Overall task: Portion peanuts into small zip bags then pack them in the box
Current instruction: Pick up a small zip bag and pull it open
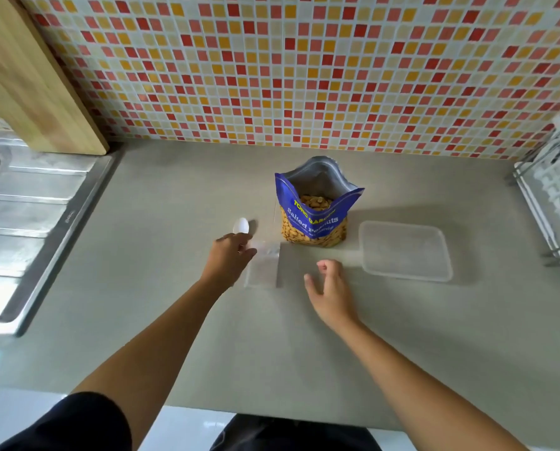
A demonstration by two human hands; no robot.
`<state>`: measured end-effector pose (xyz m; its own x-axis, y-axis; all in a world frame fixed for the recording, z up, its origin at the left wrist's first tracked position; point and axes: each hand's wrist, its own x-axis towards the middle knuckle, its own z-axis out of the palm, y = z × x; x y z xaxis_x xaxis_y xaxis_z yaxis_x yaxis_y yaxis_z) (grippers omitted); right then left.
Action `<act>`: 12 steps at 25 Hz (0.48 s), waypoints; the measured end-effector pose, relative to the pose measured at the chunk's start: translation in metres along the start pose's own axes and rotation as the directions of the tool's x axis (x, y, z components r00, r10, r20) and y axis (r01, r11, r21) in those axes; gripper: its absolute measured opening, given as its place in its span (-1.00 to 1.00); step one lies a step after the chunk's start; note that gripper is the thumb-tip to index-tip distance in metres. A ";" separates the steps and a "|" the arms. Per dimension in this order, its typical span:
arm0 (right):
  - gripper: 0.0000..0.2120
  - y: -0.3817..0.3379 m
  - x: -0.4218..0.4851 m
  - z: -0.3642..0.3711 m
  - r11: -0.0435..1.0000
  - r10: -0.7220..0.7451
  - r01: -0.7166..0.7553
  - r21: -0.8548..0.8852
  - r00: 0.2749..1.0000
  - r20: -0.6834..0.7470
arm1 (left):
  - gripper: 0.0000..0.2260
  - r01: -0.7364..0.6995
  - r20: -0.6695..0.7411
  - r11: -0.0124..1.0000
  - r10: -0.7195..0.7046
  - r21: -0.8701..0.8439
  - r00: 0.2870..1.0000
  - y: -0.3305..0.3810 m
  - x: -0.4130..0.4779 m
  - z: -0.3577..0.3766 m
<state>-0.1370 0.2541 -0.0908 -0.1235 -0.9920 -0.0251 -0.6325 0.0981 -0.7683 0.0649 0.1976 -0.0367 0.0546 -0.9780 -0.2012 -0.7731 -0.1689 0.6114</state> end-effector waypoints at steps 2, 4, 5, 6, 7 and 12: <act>-0.50 0.006 -0.007 0.013 0.966 -0.089 0.121 -0.228 0.985 0.145 | -0.76 0.034 -0.015 0.999 -0.034 0.037 0.999 -0.004 -0.004 0.006; -0.39 0.012 -0.012 0.024 0.891 -0.091 0.178 -0.417 0.971 0.219 | -0.74 0.106 -0.033 0.989 -0.103 0.105 0.994 -0.007 -0.013 0.016; -0.38 0.015 -0.016 0.027 0.856 -0.062 0.174 -0.487 0.969 0.238 | -0.71 0.127 -0.029 0.983 -0.125 0.135 0.992 -0.009 -0.018 0.023; -0.38 0.017 -0.019 0.029 0.830 -0.050 0.169 -0.532 0.972 0.231 | -0.68 0.145 -0.020 0.978 -0.144 0.153 0.989 -0.009 -0.022 0.030; -0.38 0.018 -0.021 0.031 0.818 -0.044 0.164 -0.552 0.974 0.224 | -0.67 0.167 -0.018 0.973 -0.167 0.157 0.986 -0.009 -0.024 0.035; -0.37 0.020 -0.027 0.030 0.797 -0.016 0.145 -0.587 0.976 0.219 | -0.71 0.231 -0.062 0.963 -0.225 0.140 0.972 -0.007 -0.022 0.046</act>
<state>-0.1233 0.2800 -0.1244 0.0570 -0.9868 -0.1517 -0.9705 -0.0191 -0.2405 0.0402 0.2262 -0.0715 0.2662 -0.9207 -0.2854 -0.8200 -0.3719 0.4350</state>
